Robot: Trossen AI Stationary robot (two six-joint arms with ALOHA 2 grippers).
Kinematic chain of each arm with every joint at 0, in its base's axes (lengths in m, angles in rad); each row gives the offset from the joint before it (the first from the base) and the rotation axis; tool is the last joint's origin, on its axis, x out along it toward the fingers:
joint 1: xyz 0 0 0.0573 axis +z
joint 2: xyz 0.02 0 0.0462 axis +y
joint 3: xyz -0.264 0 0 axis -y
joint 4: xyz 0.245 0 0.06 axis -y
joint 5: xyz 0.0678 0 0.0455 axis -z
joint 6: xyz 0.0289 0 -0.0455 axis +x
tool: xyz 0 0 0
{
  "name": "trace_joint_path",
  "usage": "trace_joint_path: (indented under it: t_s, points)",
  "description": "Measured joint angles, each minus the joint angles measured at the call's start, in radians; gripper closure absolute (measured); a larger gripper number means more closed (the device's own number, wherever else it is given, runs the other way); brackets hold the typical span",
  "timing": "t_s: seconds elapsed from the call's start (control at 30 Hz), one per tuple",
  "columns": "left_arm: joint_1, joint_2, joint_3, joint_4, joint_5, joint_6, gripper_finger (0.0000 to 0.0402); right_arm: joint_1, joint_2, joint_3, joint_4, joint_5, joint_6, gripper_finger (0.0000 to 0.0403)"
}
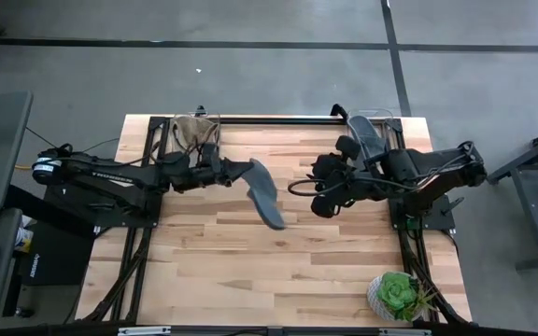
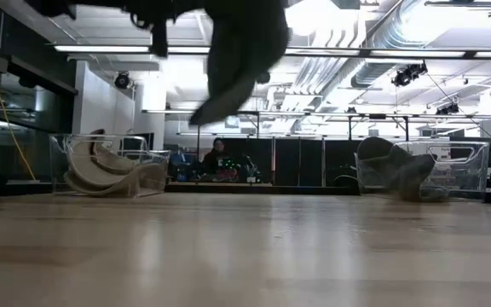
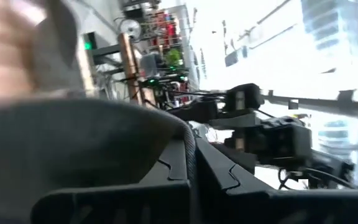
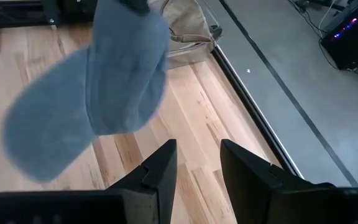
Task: Pick & Place hat
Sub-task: Put the blue cap into the right transparent bin
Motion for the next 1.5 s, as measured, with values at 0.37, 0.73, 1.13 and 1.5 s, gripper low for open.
trace_joint_path:
  t_s: [0.37,0.73,1.13,1.5]
  points:
    - [0.001,0.0,0.2,-0.19,0.026,0.157,0.0401,0.006,0.001,-0.001,0.028,0.001,-0.01,0.0284]
    - [0.081,0.063,0.272,-0.191,0.303,0.208,0.0401,0.005,0.006,-0.014,0.041,0.068,-0.083,0.0284]
    - [0.089,0.064,0.271,-0.164,0.155,0.155,0.0401,0.019,0.017,-0.014,0.063,-0.016,-0.008,0.0284]
    - [0.085,0.063,0.271,-0.323,0.163,0.164,0.0401,0.017,0.089,-0.014,0.032,-0.02,0.091,0.0284]
